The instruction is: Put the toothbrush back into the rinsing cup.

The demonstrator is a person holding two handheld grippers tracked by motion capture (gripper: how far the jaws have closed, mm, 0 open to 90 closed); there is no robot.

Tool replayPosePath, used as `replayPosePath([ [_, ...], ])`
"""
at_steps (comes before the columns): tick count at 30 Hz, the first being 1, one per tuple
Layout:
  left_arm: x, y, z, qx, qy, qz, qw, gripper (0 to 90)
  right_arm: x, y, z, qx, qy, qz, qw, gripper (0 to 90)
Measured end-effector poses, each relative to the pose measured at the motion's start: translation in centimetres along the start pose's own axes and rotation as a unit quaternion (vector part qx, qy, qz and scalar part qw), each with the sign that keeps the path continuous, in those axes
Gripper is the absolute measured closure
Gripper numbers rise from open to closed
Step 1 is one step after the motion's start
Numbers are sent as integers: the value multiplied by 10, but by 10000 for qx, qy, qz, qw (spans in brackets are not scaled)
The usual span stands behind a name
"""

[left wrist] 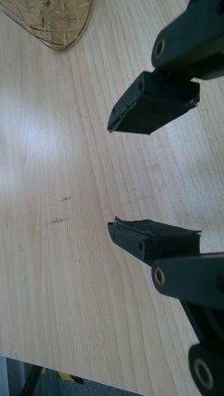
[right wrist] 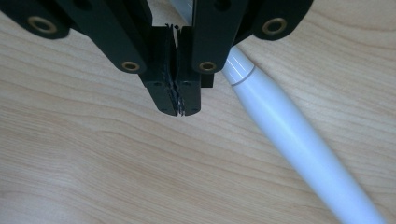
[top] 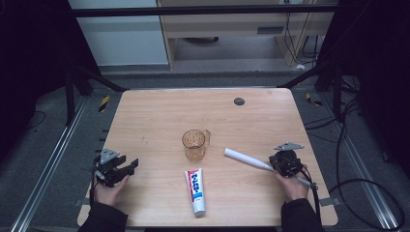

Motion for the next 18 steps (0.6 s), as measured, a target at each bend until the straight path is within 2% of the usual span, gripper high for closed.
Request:
replayPosePath([
  [18,2,0,0,-18,28,-11,10000,439,-18,-25,-16,-101,-142,353,9992,872],
])
Point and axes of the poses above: each handheld gripper's, and its own axes: y roughly forward along the jaws, z roughly out of its top, x roughly to its right, the point moved 6 cm from there along y, roughly forward along the jaws, and after that the axes turned 13 degrees about x, right-handed, at the moved point
